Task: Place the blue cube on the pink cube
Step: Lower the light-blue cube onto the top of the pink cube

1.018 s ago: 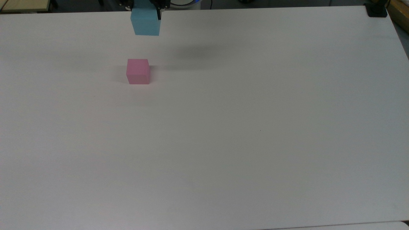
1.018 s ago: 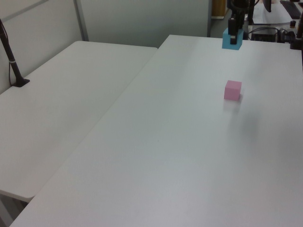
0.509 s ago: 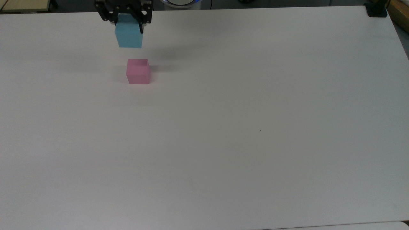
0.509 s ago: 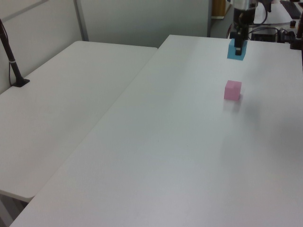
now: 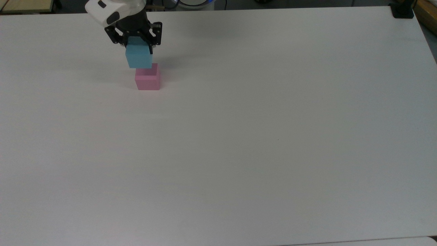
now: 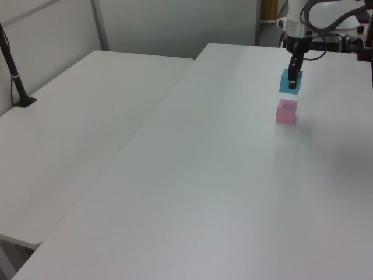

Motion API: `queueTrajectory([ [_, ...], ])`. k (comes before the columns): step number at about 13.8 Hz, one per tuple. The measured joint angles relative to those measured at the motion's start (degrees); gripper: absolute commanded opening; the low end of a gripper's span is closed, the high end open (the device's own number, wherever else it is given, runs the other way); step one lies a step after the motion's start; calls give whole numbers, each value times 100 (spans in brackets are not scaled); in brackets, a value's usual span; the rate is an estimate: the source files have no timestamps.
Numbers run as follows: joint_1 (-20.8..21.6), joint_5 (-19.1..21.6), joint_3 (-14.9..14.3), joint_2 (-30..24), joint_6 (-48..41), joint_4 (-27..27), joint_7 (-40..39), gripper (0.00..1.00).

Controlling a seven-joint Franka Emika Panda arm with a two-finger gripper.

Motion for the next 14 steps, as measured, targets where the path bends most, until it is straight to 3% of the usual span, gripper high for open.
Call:
queueTrajectory([
  [8, -86, 0, 4, 317, 446, -173, 106, 18],
  [12, -77, 3, 16, 321, 453, -200, 276, 29],
  [14, -71, 3, 25, 331, 471, -216, 355, 42],
])
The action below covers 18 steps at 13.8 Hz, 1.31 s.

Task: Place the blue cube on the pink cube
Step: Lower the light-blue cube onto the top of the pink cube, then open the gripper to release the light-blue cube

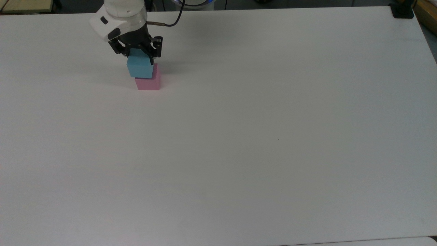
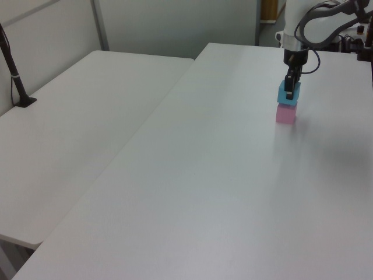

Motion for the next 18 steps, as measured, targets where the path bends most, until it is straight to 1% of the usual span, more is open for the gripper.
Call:
queueTrajectory([
  [1, 1, 0, 5, 8, 21, -28, 17, 46],
  [2, 2, 0, 7, 16, 57, -60, 27, 59],
  [3, 2, 0, 11, 37, 113, -90, 49, 84],
  [4, 2, 0, 14, 60, 158, -101, 69, 100],
  [13, 2, 0, 14, 50, 131, -69, 93, 100],
  [18, 3, 0, 52, -123, -754, 360, 93, 100],
])
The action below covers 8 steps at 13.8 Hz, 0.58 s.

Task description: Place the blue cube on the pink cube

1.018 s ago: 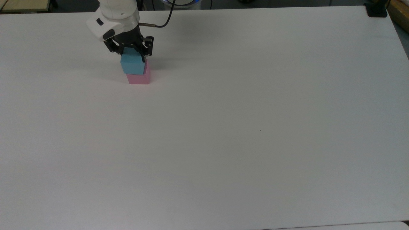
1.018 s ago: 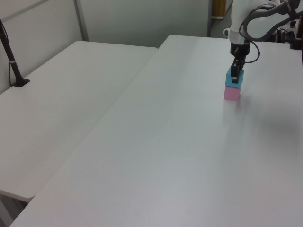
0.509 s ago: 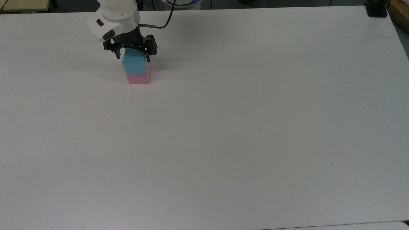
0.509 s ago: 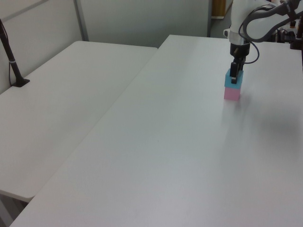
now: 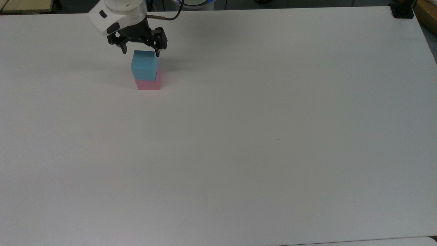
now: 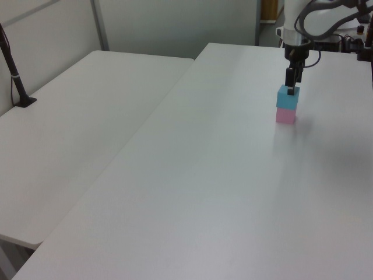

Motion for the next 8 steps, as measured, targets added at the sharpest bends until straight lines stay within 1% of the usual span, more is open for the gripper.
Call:
queueTrajectory([
  [2, 35, 1, 22, -66, -586, 460, 0, 100],
  [4, 155, 6, 26, -96, -994, 863, 0, 100],
  [8, 603, 10, 42, -116, -1937, 2011, 100, 100],
])
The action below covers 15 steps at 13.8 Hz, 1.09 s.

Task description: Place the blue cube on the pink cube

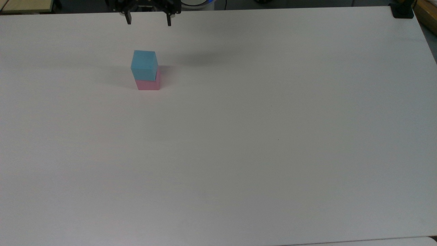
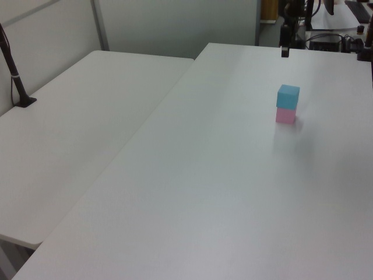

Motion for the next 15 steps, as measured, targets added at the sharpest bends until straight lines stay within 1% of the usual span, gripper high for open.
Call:
queueTrajectory([
  [2, 217, 2, 3, 5, -253, 414, 275, 100],
  [3, 305, 3, 4, 8, -283, 517, 396, 100],
  [8, 890, -3, -13, 51, -423, 769, 802, 100],
  [15, 887, -3, -74, 55, -547, 838, 845, 100],
])
